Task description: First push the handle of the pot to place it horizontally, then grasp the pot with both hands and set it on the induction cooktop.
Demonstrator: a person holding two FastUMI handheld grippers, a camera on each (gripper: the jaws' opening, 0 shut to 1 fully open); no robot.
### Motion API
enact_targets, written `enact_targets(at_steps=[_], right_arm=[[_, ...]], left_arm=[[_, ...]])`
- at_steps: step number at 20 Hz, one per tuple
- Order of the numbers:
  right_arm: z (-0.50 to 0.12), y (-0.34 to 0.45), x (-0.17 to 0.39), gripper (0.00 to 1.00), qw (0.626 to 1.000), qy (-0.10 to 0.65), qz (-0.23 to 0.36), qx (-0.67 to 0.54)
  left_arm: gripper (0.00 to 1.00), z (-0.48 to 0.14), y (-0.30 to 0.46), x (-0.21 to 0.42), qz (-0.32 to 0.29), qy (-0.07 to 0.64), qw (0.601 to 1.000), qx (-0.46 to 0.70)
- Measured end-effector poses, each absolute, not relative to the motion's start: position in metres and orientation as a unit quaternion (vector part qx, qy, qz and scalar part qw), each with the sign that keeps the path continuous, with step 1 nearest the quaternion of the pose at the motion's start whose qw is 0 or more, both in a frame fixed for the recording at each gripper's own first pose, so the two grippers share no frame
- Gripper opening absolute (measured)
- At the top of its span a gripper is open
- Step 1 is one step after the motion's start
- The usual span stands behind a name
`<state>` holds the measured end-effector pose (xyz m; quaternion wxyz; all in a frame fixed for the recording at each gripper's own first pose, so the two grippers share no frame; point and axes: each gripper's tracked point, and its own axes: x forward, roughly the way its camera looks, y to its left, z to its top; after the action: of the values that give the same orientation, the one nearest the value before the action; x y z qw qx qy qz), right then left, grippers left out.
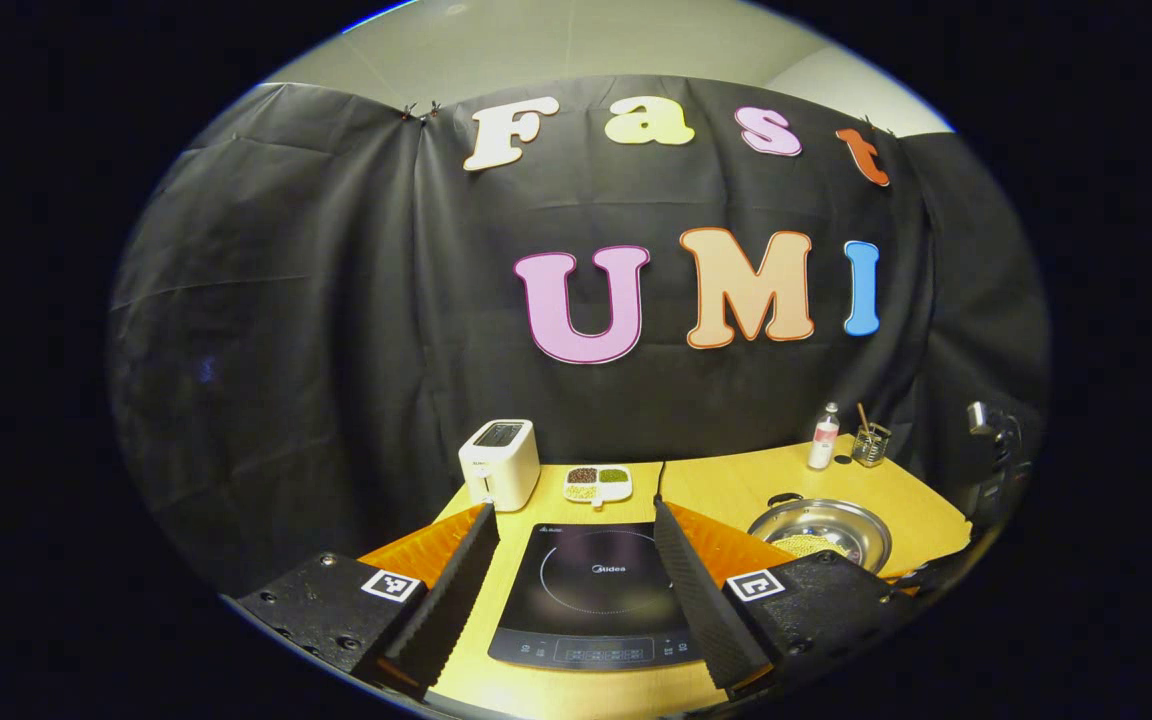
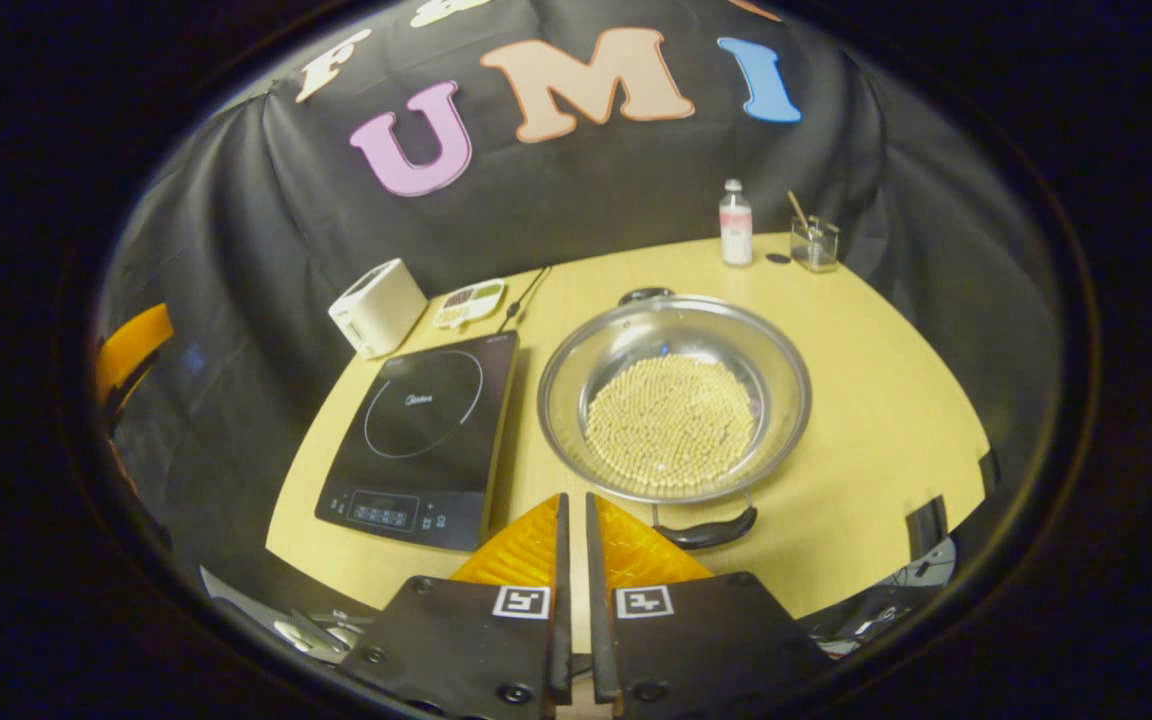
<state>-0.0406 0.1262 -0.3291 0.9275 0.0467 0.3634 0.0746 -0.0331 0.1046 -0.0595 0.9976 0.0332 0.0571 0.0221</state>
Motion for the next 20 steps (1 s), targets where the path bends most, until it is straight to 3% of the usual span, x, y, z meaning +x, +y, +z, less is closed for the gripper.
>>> enact_targets(at_steps=[2,3,4,20], right_arm=[[-0.347,0.129,-0.042,0.1,0.918,0.386,0.073,0.053],[-0.355,0.128,-0.041,0.05,0.915,0.394,0.07,0.054],[-0.363,0.128,-0.04,0.1,0.912,0.401,0.067,0.053],[-0.424,0.1,-0.028,0.1,0.88,0.473,0.01,0.037]], left_arm=[[0.96,-0.062,0.105,-0.031,0.018,0.059,0.998,0.034],[0.96,-0.064,0.106,-0.031,0.017,0.06,0.997,0.034],[0.96,-0.066,0.107,-0.03,0.017,0.063,0.997,0.034],[0.94,-0.09,0.119,-0.014,0.008,0.094,0.995,0.029]])
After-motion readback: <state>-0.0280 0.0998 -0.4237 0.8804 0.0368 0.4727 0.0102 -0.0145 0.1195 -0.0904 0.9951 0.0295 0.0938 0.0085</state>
